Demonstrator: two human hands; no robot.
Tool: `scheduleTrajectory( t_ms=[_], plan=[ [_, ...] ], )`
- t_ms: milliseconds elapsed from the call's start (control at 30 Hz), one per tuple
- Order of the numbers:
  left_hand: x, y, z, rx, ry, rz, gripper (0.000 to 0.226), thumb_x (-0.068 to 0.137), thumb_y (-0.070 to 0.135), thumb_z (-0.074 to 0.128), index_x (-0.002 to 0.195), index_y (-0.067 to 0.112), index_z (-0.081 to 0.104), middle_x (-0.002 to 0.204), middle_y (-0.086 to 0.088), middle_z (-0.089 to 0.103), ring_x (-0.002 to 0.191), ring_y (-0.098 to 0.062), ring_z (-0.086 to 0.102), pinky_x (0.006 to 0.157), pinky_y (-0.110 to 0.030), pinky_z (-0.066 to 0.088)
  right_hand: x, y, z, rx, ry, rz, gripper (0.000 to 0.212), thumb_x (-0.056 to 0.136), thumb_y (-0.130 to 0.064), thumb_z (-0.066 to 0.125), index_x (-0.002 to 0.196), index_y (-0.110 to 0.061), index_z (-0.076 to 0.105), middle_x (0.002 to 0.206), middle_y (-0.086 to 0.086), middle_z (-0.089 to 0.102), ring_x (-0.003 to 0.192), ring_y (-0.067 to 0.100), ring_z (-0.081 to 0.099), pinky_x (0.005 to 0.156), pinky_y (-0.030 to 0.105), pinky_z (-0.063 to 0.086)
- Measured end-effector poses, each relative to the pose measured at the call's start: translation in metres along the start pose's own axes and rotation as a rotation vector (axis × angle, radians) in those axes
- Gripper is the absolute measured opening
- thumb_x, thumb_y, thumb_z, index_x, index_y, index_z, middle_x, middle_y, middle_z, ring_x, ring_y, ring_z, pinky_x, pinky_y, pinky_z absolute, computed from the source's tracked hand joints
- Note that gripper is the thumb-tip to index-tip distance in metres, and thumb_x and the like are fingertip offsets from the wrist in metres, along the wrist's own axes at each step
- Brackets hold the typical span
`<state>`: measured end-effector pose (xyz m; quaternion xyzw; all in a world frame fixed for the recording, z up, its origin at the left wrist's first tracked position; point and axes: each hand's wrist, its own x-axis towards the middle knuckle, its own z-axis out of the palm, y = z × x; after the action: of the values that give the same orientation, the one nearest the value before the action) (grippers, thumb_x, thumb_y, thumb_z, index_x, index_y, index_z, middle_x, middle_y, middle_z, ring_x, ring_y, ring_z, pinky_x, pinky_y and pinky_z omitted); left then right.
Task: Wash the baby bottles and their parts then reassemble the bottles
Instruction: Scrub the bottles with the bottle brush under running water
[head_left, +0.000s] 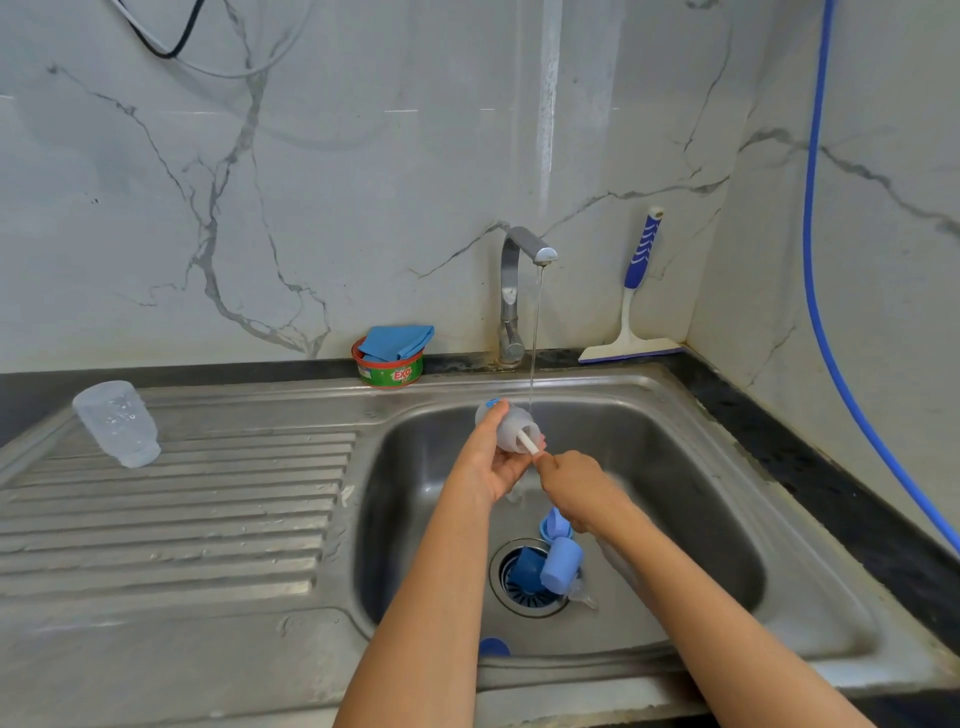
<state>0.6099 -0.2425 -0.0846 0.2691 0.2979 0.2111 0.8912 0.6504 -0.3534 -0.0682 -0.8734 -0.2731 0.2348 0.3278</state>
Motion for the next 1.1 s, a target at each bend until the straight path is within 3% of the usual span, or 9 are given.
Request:
scheduleTrajectory(
  t_ms=[167, 300, 400, 533, 667, 767, 867, 1000, 1100],
  plan=[
    [0.002, 0.005, -0.003, 0.045, -0.029, -0.014, 0.058, 0.084, 0.033, 0.072, 0.125, -0.001, 0.050, 0.118, -0.029, 0.060, 0.087, -0.032, 0.066, 0.064, -0.034, 0.061, -0.003, 0.001, -0.007, 0.203, -0.221, 0.063, 0.037, 0.099, -0.038, 0.034, 0.072, -0.014, 0.041, 0.053, -0.002, 0.032, 0.037, 0.009, 0.023, 0.038, 0.018, 0.020],
    [0.002, 0.003, -0.005, 0.163, 0.000, 0.023, 0.050, 0.082, 0.030, 0.074, 0.117, 0.001, 0.053, 0.101, -0.022, 0.066, 0.081, -0.028, 0.068, 0.072, -0.037, 0.060, -0.007, 0.001, -0.012, -0.074, -0.199, 0.034, 0.038, 0.100, -0.034, 0.030, 0.071, -0.012, 0.040, 0.054, 0.001, 0.037, 0.035, 0.012, 0.030, 0.040, 0.021, 0.027],
    [0.001, -0.001, -0.002, 0.214, 0.045, 0.083, 0.063, 0.078, 0.028, 0.079, 0.126, 0.001, 0.049, 0.107, -0.021, 0.066, 0.087, -0.028, 0.070, 0.068, -0.038, 0.061, -0.003, 0.003, -0.006, -0.225, -0.064, 0.017, 0.040, 0.101, -0.034, 0.029, 0.073, -0.011, 0.044, 0.067, 0.003, 0.046, 0.051, 0.015, 0.044, 0.050, 0.026, 0.037],
    [-0.003, -0.001, 0.003, 0.032, 0.026, 0.100, 0.057, 0.083, 0.027, 0.074, 0.126, 0.001, 0.048, 0.112, -0.024, 0.062, 0.089, -0.029, 0.067, 0.067, -0.039, 0.061, 0.000, -0.003, 0.000, -0.277, 0.095, 0.002, 0.037, 0.104, -0.025, 0.024, 0.115, -0.005, 0.054, 0.102, 0.013, 0.055, 0.086, 0.024, 0.053, 0.072, 0.033, 0.044],
    [-0.003, 0.006, 0.000, -0.126, 0.018, 0.097, 0.054, 0.087, 0.027, 0.069, 0.128, 0.001, 0.047, 0.102, -0.024, 0.060, 0.083, -0.030, 0.064, 0.060, -0.039, 0.060, -0.004, -0.004, -0.002, 0.054, -0.015, 0.010, 0.038, 0.101, -0.035, 0.032, 0.075, -0.011, 0.046, 0.065, 0.004, 0.045, 0.050, 0.015, 0.040, 0.045, 0.025, 0.034],
    [-0.003, 0.011, -0.002, -0.168, -0.002, 0.085, 0.053, 0.087, 0.029, 0.069, 0.127, 0.001, 0.049, 0.098, -0.023, 0.061, 0.081, -0.032, 0.065, 0.063, -0.041, 0.060, -0.007, -0.005, -0.006, 0.324, -0.171, 0.069, 0.036, 0.098, -0.039, 0.037, 0.072, -0.015, 0.044, 0.053, -0.002, 0.033, 0.038, 0.010, 0.024, 0.037, 0.018, 0.020],
    [-0.003, 0.016, -0.005, -0.185, -0.015, 0.067, 0.053, 0.086, 0.032, 0.069, 0.125, 0.000, 0.051, 0.101, -0.024, 0.062, 0.083, -0.032, 0.066, 0.064, -0.039, 0.060, -0.011, -0.007, -0.011, 0.334, -0.301, 0.066, 0.036, 0.098, -0.038, 0.037, 0.069, -0.017, 0.040, 0.049, -0.005, 0.029, 0.037, 0.008, 0.021, 0.036, 0.016, 0.016],
    [-0.002, 0.012, -0.009, -0.035, 0.012, 0.093, 0.043, 0.085, 0.031, 0.071, 0.114, 0.004, 0.054, 0.103, -0.020, 0.063, 0.083, -0.025, 0.065, 0.071, -0.035, 0.059, -0.012, -0.003, -0.008, 0.051, -0.257, -0.003, 0.036, 0.099, -0.034, 0.033, 0.068, -0.015, 0.038, 0.051, -0.001, 0.032, 0.037, 0.012, 0.026, 0.039, 0.020, 0.023],
    [-0.004, 0.003, -0.008, 0.093, 0.052, 0.135, 0.042, 0.085, 0.026, 0.071, 0.115, 0.003, 0.054, 0.101, -0.018, 0.064, 0.083, -0.023, 0.065, 0.063, -0.030, 0.059, -0.013, 0.001, -0.005, -0.339, -0.155, -0.122, 0.037, 0.102, -0.028, 0.028, 0.070, -0.013, 0.040, 0.068, 0.007, 0.046, 0.053, 0.022, 0.052, 0.046, 0.025, 0.034]
  ],
)
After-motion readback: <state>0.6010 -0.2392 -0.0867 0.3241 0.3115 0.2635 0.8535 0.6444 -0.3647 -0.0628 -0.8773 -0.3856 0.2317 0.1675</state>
